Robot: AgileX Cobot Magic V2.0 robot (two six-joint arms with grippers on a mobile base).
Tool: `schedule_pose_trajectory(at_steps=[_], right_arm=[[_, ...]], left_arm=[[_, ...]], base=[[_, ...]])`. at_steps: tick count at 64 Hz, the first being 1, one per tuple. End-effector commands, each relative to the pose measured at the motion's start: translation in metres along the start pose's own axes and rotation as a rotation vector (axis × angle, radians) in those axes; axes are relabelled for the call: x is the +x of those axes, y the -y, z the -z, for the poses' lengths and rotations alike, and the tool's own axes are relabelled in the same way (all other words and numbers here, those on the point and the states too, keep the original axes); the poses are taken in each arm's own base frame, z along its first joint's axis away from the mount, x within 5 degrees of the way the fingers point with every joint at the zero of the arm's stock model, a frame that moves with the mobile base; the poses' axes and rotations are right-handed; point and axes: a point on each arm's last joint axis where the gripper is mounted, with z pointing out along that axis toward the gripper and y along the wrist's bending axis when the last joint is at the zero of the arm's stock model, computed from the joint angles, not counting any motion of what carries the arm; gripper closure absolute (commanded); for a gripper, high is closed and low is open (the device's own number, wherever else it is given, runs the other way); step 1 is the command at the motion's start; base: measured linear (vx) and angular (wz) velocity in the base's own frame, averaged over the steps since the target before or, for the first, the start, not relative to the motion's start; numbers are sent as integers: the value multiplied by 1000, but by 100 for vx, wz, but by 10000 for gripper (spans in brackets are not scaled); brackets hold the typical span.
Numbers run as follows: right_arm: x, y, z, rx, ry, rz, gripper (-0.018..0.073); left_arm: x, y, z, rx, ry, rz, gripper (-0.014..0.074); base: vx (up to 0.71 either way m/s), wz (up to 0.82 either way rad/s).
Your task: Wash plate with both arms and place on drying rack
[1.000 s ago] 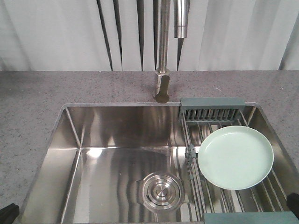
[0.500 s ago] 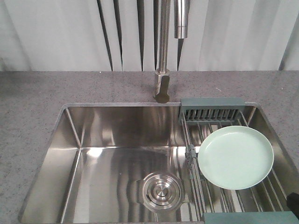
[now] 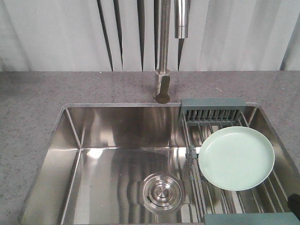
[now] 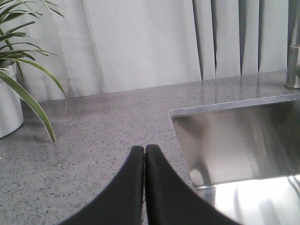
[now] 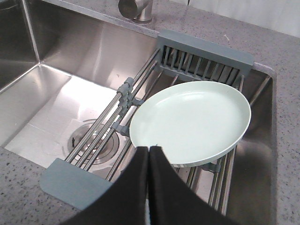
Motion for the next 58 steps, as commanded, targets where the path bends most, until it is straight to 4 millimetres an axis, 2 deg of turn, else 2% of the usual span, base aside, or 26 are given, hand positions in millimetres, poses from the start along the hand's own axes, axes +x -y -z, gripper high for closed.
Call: schedule_pose_trajectory(at_steps=[1,58], right_arm=[[-13,4,3,35,72,-6,567],[-13,4,3,35,72,-6,567]], left_arm=[[-1,0,0,-4,68,9,602],[-1,0,0,-4,68,9,602]], base=[[0,0],[0,0]])
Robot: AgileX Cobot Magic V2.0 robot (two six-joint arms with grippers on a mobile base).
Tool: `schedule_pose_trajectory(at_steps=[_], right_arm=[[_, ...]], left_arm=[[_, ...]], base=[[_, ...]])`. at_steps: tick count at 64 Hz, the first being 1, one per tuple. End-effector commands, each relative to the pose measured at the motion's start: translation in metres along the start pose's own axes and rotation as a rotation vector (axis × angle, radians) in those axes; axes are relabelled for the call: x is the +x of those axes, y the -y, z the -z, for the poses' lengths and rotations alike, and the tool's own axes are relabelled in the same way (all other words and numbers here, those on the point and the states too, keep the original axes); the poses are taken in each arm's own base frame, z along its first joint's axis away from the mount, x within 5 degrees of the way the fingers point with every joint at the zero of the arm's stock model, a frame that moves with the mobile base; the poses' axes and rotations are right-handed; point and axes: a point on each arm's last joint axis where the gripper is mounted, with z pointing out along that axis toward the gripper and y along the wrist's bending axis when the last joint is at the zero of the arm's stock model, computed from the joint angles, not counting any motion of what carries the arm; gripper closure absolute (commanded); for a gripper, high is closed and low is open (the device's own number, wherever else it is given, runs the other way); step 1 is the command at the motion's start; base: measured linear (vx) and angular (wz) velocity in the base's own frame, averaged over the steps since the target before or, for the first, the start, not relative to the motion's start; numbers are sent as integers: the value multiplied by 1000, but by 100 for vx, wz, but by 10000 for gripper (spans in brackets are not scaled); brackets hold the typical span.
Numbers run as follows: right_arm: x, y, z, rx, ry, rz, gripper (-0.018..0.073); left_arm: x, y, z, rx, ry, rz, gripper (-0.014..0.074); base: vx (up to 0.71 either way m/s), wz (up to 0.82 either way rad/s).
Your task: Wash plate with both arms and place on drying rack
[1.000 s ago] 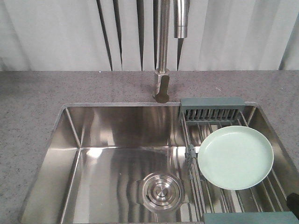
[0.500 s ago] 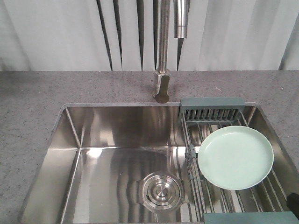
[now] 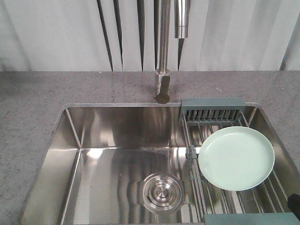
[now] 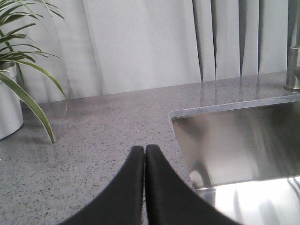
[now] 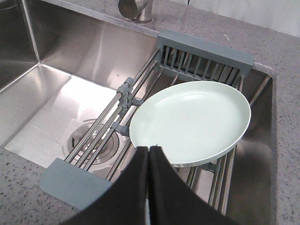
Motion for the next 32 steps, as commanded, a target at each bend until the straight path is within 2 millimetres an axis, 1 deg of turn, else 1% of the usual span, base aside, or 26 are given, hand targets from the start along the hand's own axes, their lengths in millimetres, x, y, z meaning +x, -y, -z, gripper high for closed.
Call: schedule_pose_trajectory(at_steps=[1,12,22,26,32], right_arm=[[-13,4,3,35,72,-6,567],[-10,8,3,79,42,85,567],[-8,8,4,80,46,77,567],[-2,8,1,93,75,22,567],[17,9,-7,129,152,-122,567]], left_arm=[[0,0,0,-4,63,10,602],[0,0,0,-4,63,10,602],[0,0,0,-4,63,10,602],[0,0,0,-3,61,10,602],[0,0,0,-3,61,10,602]], base=[[0,0],[0,0],[0,0],[0,0],[0,0]])
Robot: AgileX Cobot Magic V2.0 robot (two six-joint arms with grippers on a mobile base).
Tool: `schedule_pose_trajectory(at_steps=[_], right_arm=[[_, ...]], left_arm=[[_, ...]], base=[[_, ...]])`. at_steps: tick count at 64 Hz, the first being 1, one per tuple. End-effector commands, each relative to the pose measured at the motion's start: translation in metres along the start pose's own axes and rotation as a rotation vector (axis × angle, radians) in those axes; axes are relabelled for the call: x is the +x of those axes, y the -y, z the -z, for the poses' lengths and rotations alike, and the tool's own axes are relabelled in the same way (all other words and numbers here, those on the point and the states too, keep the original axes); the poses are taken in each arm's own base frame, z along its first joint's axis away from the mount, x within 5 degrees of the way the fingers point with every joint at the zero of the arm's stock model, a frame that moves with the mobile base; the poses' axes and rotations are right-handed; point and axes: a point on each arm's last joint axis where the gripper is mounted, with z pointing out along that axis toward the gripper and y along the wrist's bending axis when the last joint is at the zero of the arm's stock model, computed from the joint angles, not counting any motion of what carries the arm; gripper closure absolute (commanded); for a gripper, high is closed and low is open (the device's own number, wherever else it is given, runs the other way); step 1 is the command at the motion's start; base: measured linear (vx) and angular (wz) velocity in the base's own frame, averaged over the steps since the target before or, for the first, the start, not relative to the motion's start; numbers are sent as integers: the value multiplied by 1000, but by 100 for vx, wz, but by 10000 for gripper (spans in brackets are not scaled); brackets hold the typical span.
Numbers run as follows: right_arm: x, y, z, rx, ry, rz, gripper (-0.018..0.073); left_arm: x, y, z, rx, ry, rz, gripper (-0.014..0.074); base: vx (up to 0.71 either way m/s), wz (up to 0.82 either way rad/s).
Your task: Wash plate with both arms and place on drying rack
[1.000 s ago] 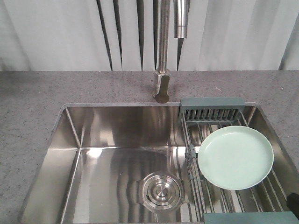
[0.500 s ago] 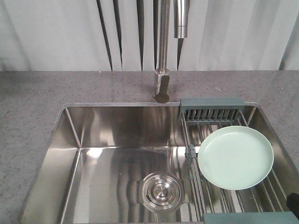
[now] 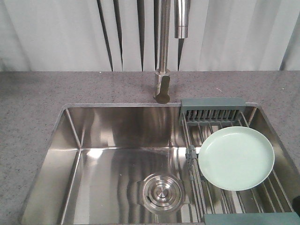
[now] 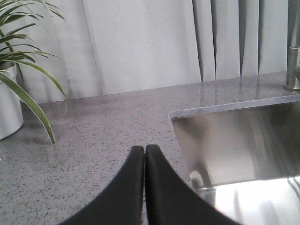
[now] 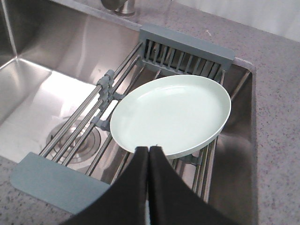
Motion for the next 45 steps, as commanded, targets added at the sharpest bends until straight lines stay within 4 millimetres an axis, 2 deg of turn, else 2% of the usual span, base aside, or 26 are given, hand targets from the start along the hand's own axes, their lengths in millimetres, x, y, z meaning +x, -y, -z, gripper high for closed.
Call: schedule_pose_trajectory(at_steps=[1,7,18,26,45], right_arm=[[4,4,-4,66,144,-146,567],[19,5,-6,97,191,-235,567],[39,7,-9,167,209,-218,567],[52,6,-17,178,324,-241,567],[43,8,-13,190,422,-199,567]], left_arm=[[0,0,0,-3,61,10,602],[0,0,0,-3,61,10,602],[0,0,0,-3,61,10,602],[0,0,0,-3,61,10,602],[0,0,0,-3,61,10,602]], base=[[0,0],[0,0],[0,0],[0,0],[0,0]])
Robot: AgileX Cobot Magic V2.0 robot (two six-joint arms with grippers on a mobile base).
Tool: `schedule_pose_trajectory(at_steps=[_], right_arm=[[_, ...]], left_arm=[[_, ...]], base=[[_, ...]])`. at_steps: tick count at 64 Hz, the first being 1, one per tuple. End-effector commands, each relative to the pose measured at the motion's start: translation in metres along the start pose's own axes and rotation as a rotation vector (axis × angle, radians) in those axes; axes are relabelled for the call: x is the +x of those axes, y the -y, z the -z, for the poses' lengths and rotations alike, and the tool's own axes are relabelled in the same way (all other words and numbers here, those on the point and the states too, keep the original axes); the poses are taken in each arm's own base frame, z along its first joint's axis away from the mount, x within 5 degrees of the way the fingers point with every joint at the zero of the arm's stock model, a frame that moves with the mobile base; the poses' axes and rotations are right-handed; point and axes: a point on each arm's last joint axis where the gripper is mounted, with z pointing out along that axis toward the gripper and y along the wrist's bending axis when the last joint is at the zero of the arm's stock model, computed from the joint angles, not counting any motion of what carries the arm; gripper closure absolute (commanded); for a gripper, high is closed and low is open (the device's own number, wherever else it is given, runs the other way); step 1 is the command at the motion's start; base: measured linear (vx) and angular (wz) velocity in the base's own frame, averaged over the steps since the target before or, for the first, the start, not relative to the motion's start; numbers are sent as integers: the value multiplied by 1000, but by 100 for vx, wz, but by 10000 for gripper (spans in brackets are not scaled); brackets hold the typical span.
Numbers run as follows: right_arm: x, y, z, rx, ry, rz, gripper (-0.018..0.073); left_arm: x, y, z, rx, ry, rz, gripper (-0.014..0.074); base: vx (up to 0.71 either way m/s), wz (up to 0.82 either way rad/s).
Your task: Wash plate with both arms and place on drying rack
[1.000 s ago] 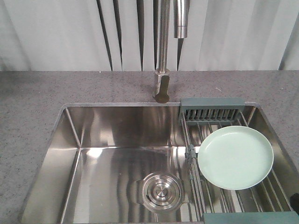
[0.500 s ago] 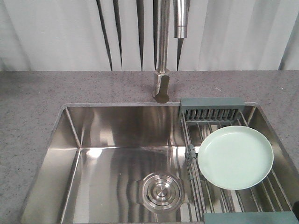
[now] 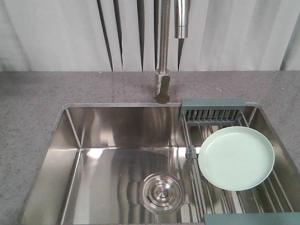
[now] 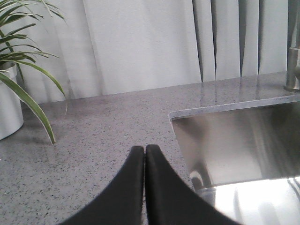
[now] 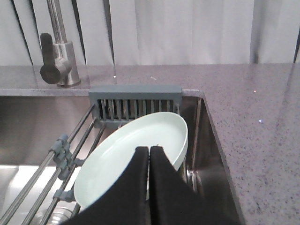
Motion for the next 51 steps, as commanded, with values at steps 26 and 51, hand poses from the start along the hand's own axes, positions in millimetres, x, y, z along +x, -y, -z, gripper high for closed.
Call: schedule_pose_trajectory(at_steps=[26,51], right_arm=[[-11,6,1,109,188,-58,567],[-12,6,2,108,189,-61,567]], left_arm=[[0,0,0,-3,60,10,602],[0,0,0,-3,60,10,602]], base=[[0,0],[0,0]])
